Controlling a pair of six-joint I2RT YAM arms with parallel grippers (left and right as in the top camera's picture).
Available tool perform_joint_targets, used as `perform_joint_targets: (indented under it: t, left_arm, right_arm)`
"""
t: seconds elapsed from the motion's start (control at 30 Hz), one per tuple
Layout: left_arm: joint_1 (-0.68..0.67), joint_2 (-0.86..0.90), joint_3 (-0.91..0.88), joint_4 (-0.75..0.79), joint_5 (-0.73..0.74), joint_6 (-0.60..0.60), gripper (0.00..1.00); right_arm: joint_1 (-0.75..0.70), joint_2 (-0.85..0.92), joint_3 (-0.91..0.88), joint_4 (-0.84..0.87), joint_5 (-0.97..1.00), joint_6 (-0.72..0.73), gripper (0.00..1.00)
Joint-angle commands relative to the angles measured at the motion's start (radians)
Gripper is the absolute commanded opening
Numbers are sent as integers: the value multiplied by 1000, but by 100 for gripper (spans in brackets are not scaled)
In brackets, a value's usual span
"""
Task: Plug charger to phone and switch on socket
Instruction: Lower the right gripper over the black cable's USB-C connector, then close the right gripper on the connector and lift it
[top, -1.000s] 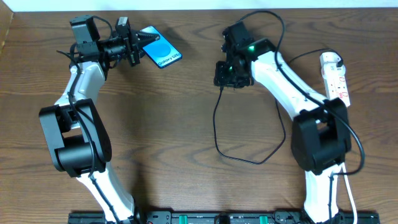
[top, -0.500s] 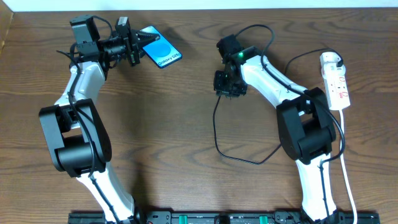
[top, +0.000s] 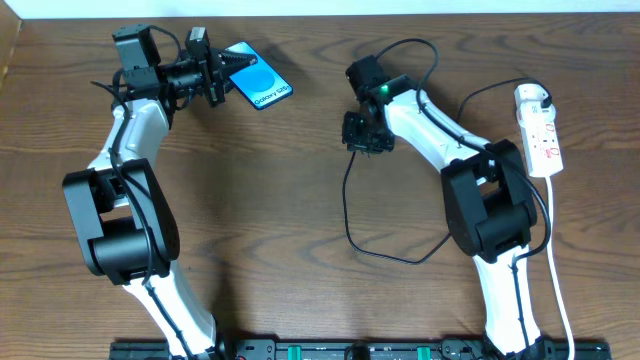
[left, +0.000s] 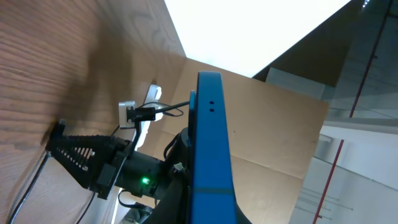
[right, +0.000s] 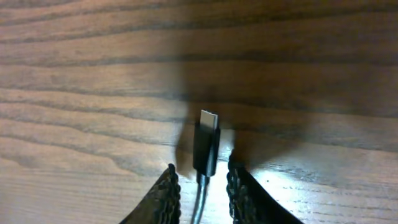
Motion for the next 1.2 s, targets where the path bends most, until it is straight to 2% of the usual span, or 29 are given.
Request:
perform_joint_targets:
  t: [0.0, 0.27, 0.53, 0.57, 0.67, 0.73, 1.03, 1.17]
  left_arm:
    - [1, -22, 16, 4, 39, 13, 7]
    - [1, -22, 16, 3, 40, 13, 7]
    - [1, -22, 16, 3, 40, 13, 7]
    - [1, -22, 16, 3, 40, 13, 7]
    - [1, -22, 16, 3, 39, 13, 7]
    - [1, -22, 16, 3, 40, 13, 7]
    - [1, -22, 16, 3, 39, 9, 7]
    - [1, -22, 16, 3, 39, 9, 7]
  right_arm:
    - [32, 50, 6, 3, 24, 11, 24]
    - [71, 51, 5, -7, 139, 33, 22]
    - [75, 58, -5, -2, 146, 32, 18]
    - [76, 58, -8, -1, 147, 32, 17]
    - [77, 58, -8, -2, 161, 32, 2]
    - [77, 58, -8, -2, 161, 21, 1]
    - [61, 48, -5, -22, 156, -168, 1]
    - [52, 11, -5, -44, 156, -308, 1]
